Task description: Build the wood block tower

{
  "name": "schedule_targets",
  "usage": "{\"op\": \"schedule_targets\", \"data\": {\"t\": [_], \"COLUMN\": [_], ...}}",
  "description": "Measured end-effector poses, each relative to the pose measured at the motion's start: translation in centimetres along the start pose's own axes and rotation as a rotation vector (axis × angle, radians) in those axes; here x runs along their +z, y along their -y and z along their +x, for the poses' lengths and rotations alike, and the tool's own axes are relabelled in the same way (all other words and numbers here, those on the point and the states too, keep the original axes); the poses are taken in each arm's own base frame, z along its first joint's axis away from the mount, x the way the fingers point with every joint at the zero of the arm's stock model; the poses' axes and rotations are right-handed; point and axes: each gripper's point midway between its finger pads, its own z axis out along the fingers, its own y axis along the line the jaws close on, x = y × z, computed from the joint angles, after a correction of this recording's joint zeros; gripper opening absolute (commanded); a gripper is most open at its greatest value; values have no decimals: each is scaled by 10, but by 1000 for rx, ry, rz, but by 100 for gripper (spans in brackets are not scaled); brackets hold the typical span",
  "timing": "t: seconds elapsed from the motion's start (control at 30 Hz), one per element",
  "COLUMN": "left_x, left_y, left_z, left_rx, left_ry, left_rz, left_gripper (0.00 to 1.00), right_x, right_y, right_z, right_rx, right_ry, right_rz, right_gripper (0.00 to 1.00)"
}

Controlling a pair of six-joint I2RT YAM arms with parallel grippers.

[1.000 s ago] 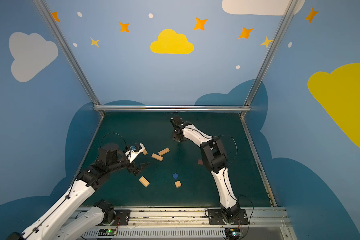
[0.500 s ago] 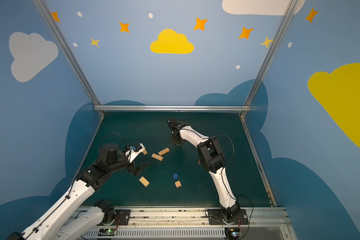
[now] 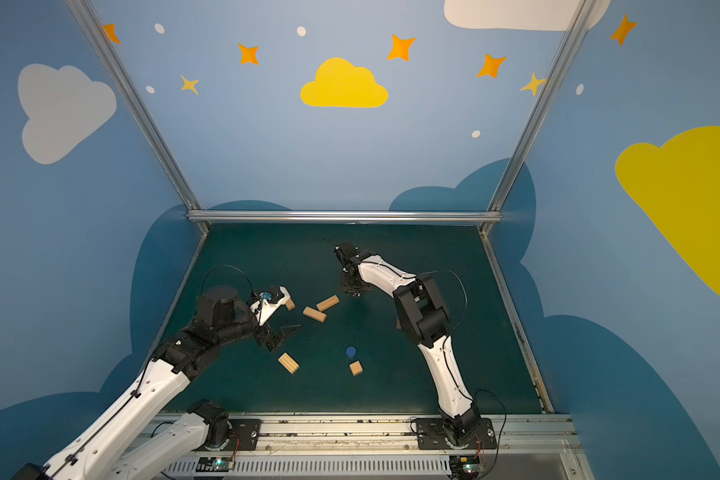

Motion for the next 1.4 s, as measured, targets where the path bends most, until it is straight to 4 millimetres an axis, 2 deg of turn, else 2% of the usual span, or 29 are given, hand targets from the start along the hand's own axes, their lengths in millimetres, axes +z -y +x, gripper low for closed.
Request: {"op": "schedule_targets", "data": {"t": [0.17,0.3,0.4,0.7,1.13,1.4], "left_x": [0,0,0,1,6,6], "left_y": [0,0,0,-1,-4,-6], "left_z": [0,0,0,1,5,5], "left_rx": [-1,-1,-1,-4,-32,-39], "left_ry": [-2,-2,-2,-6,-25,-26], "left_rz": [0,0,0,-3,-11,-20], "left_gripper": [100,100,100,100,100,100], "right_x": [0,0,0,-1,-2,-3], "right_y": [-1,0,-1,-3,-10,-13], "right_z": [0,2,2,6,13,15], "right_rx": [10,15,20,15,22,23], "right_ry": [-1,-7,-8,-13,-18,-18], "right_rz": [-4,-5,-9,-2,1,-2], "right_gripper": [28,31,38,50,43,29]}}
